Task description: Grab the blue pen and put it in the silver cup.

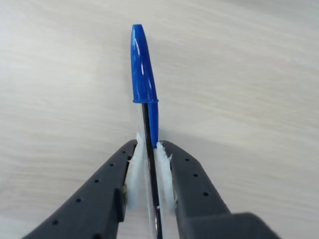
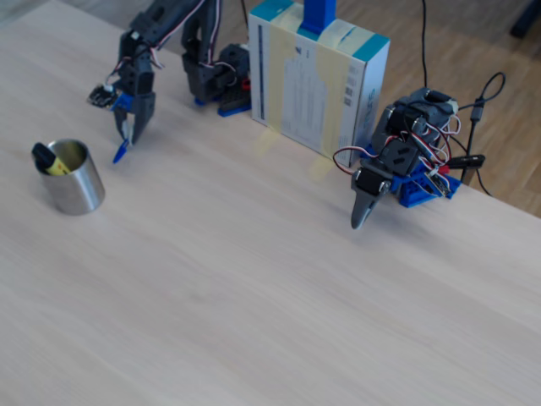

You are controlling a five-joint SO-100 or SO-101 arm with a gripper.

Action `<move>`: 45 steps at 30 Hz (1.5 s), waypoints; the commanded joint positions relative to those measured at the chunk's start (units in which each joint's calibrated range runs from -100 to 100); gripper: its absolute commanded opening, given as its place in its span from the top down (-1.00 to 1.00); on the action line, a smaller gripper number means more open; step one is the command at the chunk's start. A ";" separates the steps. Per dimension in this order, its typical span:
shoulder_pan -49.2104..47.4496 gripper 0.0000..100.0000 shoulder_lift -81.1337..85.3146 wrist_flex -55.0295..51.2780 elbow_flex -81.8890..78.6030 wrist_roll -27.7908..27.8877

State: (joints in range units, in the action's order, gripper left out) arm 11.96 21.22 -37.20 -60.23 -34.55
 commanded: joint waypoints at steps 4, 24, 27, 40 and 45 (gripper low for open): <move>-3.84 0.96 6.55 0.26 0.23 -2.70; -14.92 0.96 21.43 15.11 0.23 -10.19; -16.41 0.96 22.01 19.23 0.23 -10.19; -21.21 0.96 22.09 36.90 0.14 -18.04; -21.47 0.96 21.84 48.31 -2.31 -18.09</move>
State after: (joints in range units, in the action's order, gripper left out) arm -9.03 41.48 4.83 -61.68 -52.33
